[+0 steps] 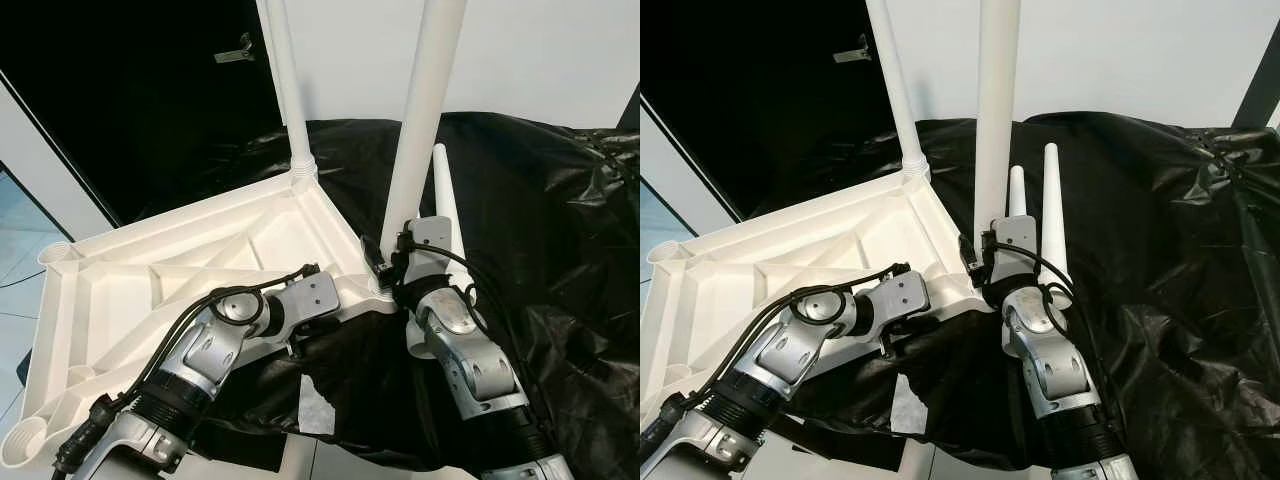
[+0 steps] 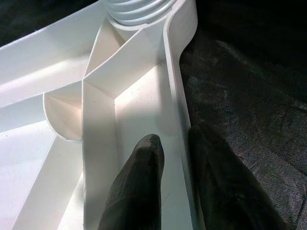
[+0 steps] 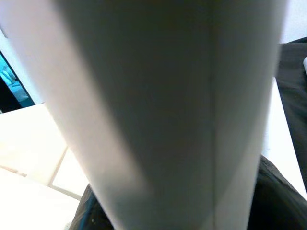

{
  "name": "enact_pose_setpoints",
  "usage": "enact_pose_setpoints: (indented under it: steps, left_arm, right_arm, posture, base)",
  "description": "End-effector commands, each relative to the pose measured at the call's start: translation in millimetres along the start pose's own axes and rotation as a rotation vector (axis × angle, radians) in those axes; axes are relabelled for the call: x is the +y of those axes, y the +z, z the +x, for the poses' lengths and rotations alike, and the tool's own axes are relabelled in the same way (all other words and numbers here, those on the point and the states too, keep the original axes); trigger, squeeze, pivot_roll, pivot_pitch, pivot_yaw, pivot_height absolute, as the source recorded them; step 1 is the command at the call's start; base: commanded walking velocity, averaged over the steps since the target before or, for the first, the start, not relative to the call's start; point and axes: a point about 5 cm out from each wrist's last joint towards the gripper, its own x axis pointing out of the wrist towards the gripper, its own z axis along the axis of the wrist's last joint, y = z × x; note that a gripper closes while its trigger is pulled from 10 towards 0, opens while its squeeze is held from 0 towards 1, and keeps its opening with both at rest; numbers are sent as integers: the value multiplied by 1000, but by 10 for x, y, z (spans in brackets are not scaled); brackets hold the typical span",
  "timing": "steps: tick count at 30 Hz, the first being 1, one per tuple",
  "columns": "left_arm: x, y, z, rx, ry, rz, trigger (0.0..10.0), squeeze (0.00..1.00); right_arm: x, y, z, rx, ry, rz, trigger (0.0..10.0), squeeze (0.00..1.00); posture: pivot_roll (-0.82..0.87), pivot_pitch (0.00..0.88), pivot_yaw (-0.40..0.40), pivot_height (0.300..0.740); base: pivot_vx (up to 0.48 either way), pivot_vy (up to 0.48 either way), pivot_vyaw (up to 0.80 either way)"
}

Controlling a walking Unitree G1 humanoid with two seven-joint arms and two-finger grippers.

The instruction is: Building children table

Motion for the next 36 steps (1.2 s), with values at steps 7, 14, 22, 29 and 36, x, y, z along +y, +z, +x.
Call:
enact_pose_setpoints:
  steps: [7, 14, 22, 29, 36]
  left_arm:
    - [102, -146, -120, 74, 97, -8, 10000, 0]
    - [111, -134, -117, 73, 98, -1, 10000, 0]
    - [111, -127, -130, 71, 101, 3, 10000, 0]
    - [121, -116, -135, 70, 105, 6, 10000, 0]
    - [150, -108, -148, 69, 116, 5, 10000, 0]
  right_arm:
    - [5, -462, -163, 146, 98, -124, 10000, 0]
    - [-35, -432, -187, 100, 168, -161, 10000, 0]
    - [-156, -379, -150, 117, 53, 106, 10000, 0]
    - [-215, -289, -70, 103, -43, 285, 10000, 0]
    - [-166, -266, -56, 121, 45, 19, 10000, 0]
  posture:
    - [-7, 0, 95, 740]
    - [-9, 0, 98, 740]
    - [-7, 0, 98, 740]
    - [-5, 0, 97, 740]
    - [-6, 0, 99, 740]
  base:
    - [0, 0, 0]
    - [0, 0, 0]
    - [0, 0, 0]
    - [0, 0, 0]
    - [0, 0, 0]
